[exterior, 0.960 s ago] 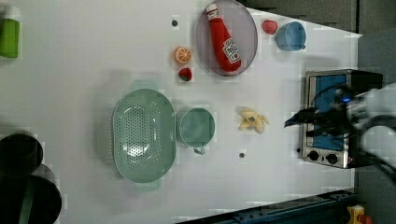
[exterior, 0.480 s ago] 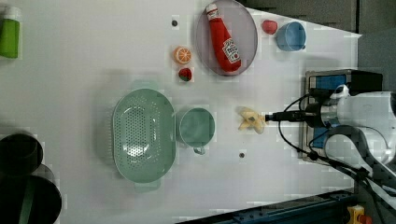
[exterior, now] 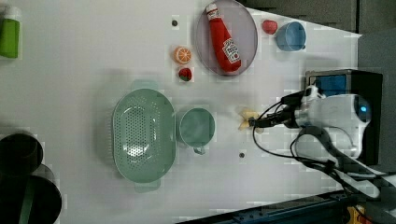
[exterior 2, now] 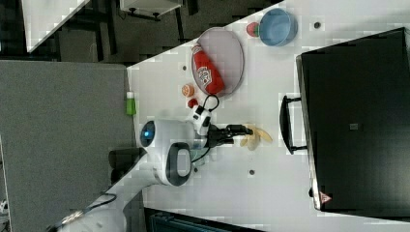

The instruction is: Pick Banana and place it in mug.

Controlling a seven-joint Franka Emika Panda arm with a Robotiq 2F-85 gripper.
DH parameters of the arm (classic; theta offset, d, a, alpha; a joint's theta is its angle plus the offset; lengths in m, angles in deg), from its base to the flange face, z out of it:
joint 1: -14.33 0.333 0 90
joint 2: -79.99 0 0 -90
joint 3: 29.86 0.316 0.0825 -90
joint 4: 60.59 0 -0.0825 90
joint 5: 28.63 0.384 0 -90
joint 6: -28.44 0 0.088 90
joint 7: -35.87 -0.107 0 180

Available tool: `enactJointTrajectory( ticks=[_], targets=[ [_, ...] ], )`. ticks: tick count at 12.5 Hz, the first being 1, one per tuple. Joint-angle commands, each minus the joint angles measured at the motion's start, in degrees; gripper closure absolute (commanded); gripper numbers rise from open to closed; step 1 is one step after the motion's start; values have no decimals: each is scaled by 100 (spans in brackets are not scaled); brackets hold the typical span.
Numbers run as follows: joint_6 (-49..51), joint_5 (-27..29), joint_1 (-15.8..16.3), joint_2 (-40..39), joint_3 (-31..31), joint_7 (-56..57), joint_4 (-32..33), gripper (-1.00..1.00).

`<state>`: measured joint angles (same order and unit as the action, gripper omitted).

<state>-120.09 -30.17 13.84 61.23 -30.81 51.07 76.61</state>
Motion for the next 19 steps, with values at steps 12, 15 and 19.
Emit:
enactJointTrajectory(
  ticks=[12, 15, 19],
  targets=[
    [-409, 104, -99, 70, -153, 345, 25, 37],
    [491, 106, -109, 961, -256, 340, -29, 37],
    [2162, 106, -81, 2307, -232, 244, -400, 37]
  ],
)
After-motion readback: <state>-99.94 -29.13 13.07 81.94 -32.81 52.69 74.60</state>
